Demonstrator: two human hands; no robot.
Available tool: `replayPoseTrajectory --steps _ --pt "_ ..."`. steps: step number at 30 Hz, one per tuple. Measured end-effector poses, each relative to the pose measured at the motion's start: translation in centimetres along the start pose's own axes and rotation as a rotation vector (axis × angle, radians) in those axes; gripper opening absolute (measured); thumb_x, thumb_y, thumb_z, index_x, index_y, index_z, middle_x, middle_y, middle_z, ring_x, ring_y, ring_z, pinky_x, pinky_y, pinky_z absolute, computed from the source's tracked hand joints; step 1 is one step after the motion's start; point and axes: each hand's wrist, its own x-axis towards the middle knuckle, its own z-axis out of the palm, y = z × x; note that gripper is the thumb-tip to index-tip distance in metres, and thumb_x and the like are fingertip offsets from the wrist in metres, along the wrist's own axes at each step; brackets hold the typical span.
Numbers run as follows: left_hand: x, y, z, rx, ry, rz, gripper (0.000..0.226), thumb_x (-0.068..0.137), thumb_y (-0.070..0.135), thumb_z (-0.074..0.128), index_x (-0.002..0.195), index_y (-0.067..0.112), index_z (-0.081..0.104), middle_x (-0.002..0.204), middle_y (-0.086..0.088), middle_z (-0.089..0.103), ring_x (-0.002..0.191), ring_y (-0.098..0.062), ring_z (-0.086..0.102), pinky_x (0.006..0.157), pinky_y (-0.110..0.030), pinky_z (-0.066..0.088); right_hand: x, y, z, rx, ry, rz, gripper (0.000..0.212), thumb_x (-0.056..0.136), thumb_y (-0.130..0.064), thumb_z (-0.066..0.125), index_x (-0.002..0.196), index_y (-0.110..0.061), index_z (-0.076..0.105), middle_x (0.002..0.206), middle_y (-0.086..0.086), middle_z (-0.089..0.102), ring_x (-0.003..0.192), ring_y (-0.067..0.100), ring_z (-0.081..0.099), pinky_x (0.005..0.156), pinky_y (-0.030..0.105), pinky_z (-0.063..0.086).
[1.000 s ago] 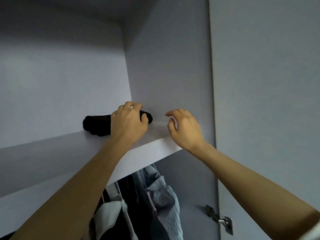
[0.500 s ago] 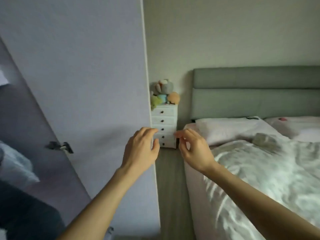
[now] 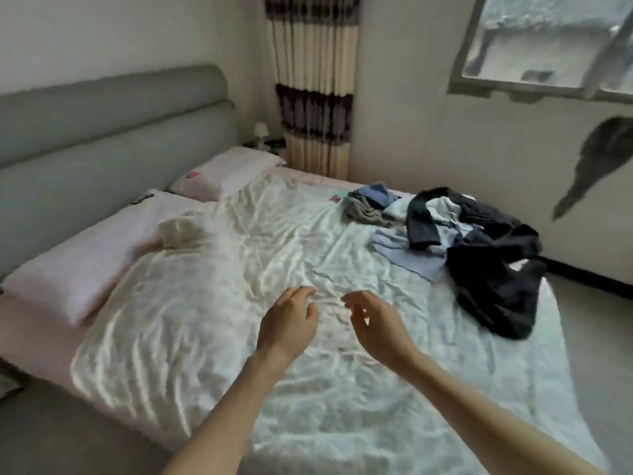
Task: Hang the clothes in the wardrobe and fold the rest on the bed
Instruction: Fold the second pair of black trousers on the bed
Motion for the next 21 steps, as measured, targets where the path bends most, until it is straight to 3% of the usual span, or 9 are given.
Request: replayPoseTrajectory --steps 5,9,17,21 --pt "2.8 8.7 9.2 -0.065 -0.34 0.279 0.034 0.094 0.024 0.046 0.127 0.02 0.055 0.129 -0.002 0.055 0.11 -0.02 0.057 0.087 -0.032 0.047 -7.1 7.3 -7.3 -0.12 0.156 0.419 0.027 0.088 -0.004 0.048 0.108 -0.011 0.065 0.098 0.007 0.068 0.091 0.023 0.063 0.083 0.037 0.049" --pt "1.6 14.9 15.0 -0.015 -0.622 0.525 0.036 0.096 0.03 0.045 0.13 0.022 0.051 0.13 0.0 0.054 0.114 -0.017 0.053 0.094 -0.032 0.044 -14.1 10.2 -12.5 -0.182 0.252 0.701 0.026 0.09 -0.01 0.048 0.107 -0.015 0.067 0.099 0.002 0.07 0.09 0.018 0.064 0.081 0.026 0.046" --pt "-2.6 24.2 22.6 -0.036 -0.791 0.816 0.034 0.096 0.026 0.046 0.128 0.017 0.054 0.126 -0.003 0.057 0.113 -0.017 0.055 0.095 -0.033 0.043 -24.1 13.9 -19.7 -0.231 0.449 0.992 0.023 0.09 -0.01 0.05 0.103 -0.014 0.069 0.097 0.007 0.072 0.095 0.025 0.065 0.084 0.032 0.047" --pt "-5.0 28.0 26.5 -0.043 -0.846 0.87 0.032 0.096 0.026 0.047 0.126 0.018 0.056 0.125 0.0 0.056 0.11 -0.013 0.054 0.095 -0.031 0.042 -27.3 17.4 -22.8 -0.226 0.471 1.046 0.025 0.093 -0.013 0.049 0.109 -0.012 0.067 0.111 0.007 0.068 0.103 0.024 0.062 0.089 0.03 0.045"
